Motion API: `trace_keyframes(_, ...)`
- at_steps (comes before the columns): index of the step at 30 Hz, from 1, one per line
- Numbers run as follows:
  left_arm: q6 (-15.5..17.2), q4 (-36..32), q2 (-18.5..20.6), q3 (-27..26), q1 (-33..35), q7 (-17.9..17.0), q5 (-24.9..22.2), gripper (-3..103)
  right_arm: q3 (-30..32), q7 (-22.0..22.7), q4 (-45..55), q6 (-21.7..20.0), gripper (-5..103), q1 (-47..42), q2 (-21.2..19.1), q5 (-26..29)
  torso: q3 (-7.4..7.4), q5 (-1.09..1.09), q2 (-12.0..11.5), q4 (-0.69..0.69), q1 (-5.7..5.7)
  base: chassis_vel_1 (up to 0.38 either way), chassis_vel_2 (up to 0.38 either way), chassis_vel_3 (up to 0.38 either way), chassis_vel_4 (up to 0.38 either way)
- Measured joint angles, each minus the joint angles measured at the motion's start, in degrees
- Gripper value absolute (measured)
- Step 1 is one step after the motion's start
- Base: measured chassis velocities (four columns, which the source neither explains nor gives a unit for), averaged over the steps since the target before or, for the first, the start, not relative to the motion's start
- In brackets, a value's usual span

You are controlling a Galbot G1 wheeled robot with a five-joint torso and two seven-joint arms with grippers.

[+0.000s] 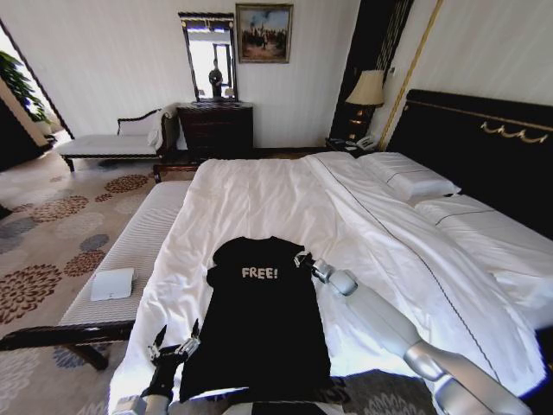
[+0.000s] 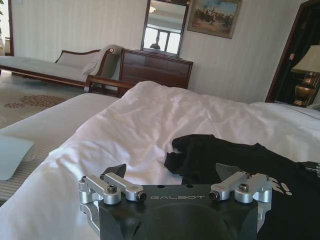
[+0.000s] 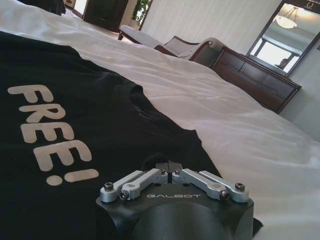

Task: Fold the clothes on the bed.

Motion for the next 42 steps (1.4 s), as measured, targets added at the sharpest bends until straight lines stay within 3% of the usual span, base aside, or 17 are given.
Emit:
trace_keyframes(16,0.1,1.1,-0.3,0.6,-0.9,0.2,-0.1,100,-2.1,0.7,-1.4,0.0,0,0.0,2.1,1.3,0.00,0.01,0.0,0.00,0.00,0.000,0.000,0.000,0.000)
trace_keyframes(19,0.1,1.4,-0.5,0.7,-1.2,0.2,-0.2,100,-2.8,0.4,-0.8,0.1,16,-0.4,1.4,1.3,0.00,0.01,0.0,0.00,0.00,0.000,0.000,0.000,0.000)
trace_keyframes(25,0.1,1.5,-0.6,0.8,-1.2,0.2,-0.3,100,-2.9,0.2,1.6,0.6,33,-1.4,-0.5,1.3,0.00,0.01,0.0,-0.01,0.00,0.000,0.000,0.000,0.000)
trace_keyframes(27,0.1,1.4,-0.6,0.7,-1.2,0.3,-0.4,100,-1.4,0.0,5.0,0.9,44,-2.6,-2.1,1.6,0.00,0.02,0.0,0.01,0.00,0.000,0.000,0.000,0.000)
trace_keyframes(30,0.1,1.3,-0.6,0.6,-1.2,0.2,-0.5,100,3.3,0.1,10.3,-0.4,55,-5.6,-3.9,5.8,-0.01,-0.01,0.0,0.02,0.00,0.000,0.000,0.000,0.000)
trace_keyframes(31,0.1,1.2,-0.6,0.6,-1.2,0.2,-0.6,100,6.5,0.5,13.4,-1.9,55,-8.0,-4.9,10.3,-0.01,0.01,0.0,0.00,0.00,0.000,0.000,0.000,0.000)
trace_keyframes(34,0.1,1.5,-0.6,0.8,-1.1,0.3,-0.8,100,14.0,1.3,17.8,-5.3,72,-14.9,-6.7,21.3,-0.02,0.01,0.0,-0.02,-0.01,0.000,0.000,0.000,0.000)
trace_keyframes(36,0.1,1.6,-0.6,1.0,-1.1,0.3,-0.7,100,15.6,1.3,18.2,-5.9,72,-16.5,-6.9,22.9,-0.01,0.02,0.0,-0.03,-0.01,0.000,0.000,0.000,0.000)
trace_keyframes(38,0.1,1.9,-0.6,1.6,-1.1,0.3,-0.3,100,20.5,1.1,19.1,-7.5,83,-20.9,-7.0,27.4,-0.02,0.00,0.0,-0.03,-0.01,0.000,0.000,0.000,0.000)
trace_keyframes(42,0.2,2.0,-0.6,2.2,-1.3,0.3,0.2,100,24.2,0.4,19.2,-8.9,97,-24.7,-5.6,32.3,-0.01,0.02,0.0,-0.03,-0.01,0.000,0.000,0.000,0.000)
